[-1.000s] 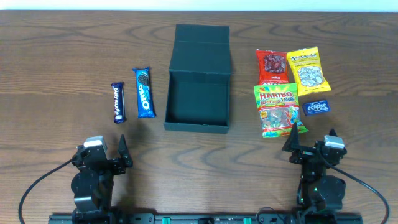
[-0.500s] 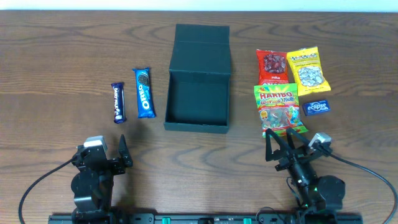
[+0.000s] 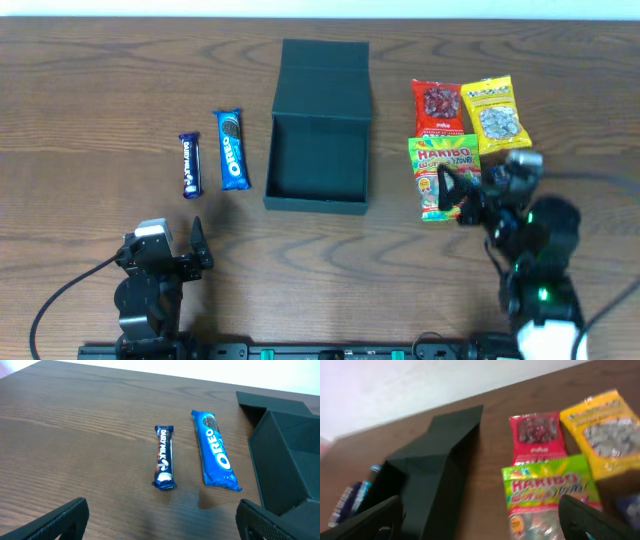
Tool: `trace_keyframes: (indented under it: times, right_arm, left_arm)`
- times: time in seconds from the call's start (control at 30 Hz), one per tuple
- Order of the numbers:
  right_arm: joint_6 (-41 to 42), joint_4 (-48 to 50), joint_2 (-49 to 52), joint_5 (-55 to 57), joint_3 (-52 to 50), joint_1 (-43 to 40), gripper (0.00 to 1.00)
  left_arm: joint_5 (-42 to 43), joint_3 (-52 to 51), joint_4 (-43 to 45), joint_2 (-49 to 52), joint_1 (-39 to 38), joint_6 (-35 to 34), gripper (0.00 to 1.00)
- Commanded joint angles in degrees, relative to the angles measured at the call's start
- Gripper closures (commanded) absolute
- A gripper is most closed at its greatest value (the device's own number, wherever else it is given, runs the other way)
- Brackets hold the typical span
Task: Pack container
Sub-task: 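Reach right gripper to the Haribo Worms bag and grasp it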
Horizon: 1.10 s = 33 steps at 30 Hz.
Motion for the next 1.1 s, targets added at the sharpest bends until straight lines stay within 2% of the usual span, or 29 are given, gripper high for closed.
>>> trace_keyframes:
  times: [0.0, 0.2, 0.3, 0.43, 0.77, 0.87, 0.9, 0.93, 1.0, 1.07]
  right_arm:
    - [-10.4, -3.5, 9.1, 1.6, 4.8, -0.5, 0.01]
    - [-13.3, -6.7, 26.8, 13.9, 10.0, -0.4, 0.01]
    - [-15.6, -6.7, 32.4, 17.7, 11.7, 0.0, 0.01]
    - [-17.2, -4.7, 37.4, 19.6, 12.7, 1.7, 0.05]
    - [-17.2, 0.2, 47.0, 30.7, 12.7, 7.8, 0.06]
    - [-16.7, 0.9, 49.7, 30.7, 12.7, 7.8, 0.15]
    - [-16.7, 1.0, 50.4, 30.7, 12.7, 7.8, 0.21]
    - [-16.7, 1.1, 51.1, 30.7, 12.7, 7.8, 0.28]
    - [-16.7, 1.1, 52.0, 30.4, 12.7, 7.8, 0.5]
    - [-16.7, 1.2, 52.0, 28.7, 12.7, 7.8, 0.66]
  left_arm:
    - [-0.4, -1.1, -0.5, -0.3, -0.1, 1.0, 0.05]
    - [-0.4, -1.1, -0.5, -0.3, -0.1, 1.0, 0.05]
    - [-0.4, -1.1, -0.5, -0.3, -0.1, 1.0, 0.05]
    - [-0.4, -1.1, -0.5, -0.3, -0.1, 1.0, 0.05]
    - [-0.4, -1.1, -0.5, -0.3, -0.1, 1.0, 0.05]
    - [-0.4, -1.1, -0.5, -0.3, -0.1, 1.0, 0.05]
    - [-0.4, -1.1, -0.5, -0.3, -0.1, 1.0, 0.05]
    - [-0.4, -1.1, -0.5, -0.3, -0.1, 1.0, 0.05]
    - [-0.4, -1.1, -0.5, -0.3, -0.1, 1.0, 0.05]
    - [-0.4, -1.1, -0.5, -0.3, -0.1, 1.0, 0.05]
